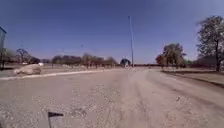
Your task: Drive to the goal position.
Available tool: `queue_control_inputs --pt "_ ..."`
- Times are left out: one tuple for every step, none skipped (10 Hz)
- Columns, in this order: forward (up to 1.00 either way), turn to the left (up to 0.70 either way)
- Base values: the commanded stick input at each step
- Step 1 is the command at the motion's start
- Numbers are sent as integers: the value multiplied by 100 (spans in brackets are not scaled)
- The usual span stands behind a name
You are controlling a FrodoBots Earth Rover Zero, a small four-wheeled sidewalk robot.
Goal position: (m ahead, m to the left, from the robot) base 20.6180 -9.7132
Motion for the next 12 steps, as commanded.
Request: queue_control_inputs --pt "50 0" --pt "50 0" --pt "50 0" --pt "50 0" --pt "50 0" --pt "50 0" --pt "50 0" --pt "50 0" --pt "50 0" --pt "50 0" --pt "50 0" --pt "50 0"
